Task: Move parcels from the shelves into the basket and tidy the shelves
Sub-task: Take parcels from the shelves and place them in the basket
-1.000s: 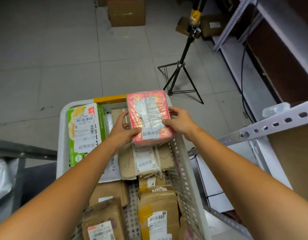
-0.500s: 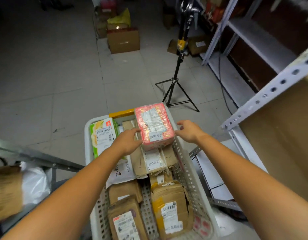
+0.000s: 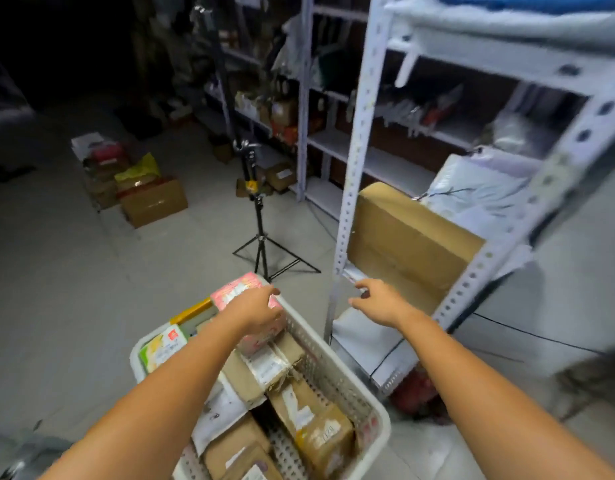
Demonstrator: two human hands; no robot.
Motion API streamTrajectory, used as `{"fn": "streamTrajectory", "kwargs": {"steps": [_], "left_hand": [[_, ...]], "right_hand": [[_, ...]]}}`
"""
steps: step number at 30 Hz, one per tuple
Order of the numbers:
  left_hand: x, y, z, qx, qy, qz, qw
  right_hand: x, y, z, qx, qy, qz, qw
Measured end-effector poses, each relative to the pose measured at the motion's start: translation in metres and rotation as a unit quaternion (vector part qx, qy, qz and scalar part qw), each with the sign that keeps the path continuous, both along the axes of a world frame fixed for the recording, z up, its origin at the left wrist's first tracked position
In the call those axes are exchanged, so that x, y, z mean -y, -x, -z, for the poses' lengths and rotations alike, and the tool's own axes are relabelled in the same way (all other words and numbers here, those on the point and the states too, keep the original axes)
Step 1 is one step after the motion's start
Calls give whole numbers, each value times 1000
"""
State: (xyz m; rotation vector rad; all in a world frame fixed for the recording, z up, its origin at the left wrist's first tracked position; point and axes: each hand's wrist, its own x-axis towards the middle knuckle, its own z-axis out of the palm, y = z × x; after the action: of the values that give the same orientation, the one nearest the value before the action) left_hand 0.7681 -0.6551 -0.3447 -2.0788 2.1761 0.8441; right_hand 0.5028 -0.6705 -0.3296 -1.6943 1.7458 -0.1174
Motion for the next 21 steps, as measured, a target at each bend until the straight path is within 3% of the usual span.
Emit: {"fn": "streamTrajectory", "kwargs": {"steps": [11, 21], "left_hand": [[-30, 199, -69, 33, 51, 159, 985], [-118, 427, -84, 10, 66, 327, 943]], "right_hand": [[-125, 204, -51, -11, 45, 145, 988], [-285, 401, -62, -64, 44, 291, 954]]}}
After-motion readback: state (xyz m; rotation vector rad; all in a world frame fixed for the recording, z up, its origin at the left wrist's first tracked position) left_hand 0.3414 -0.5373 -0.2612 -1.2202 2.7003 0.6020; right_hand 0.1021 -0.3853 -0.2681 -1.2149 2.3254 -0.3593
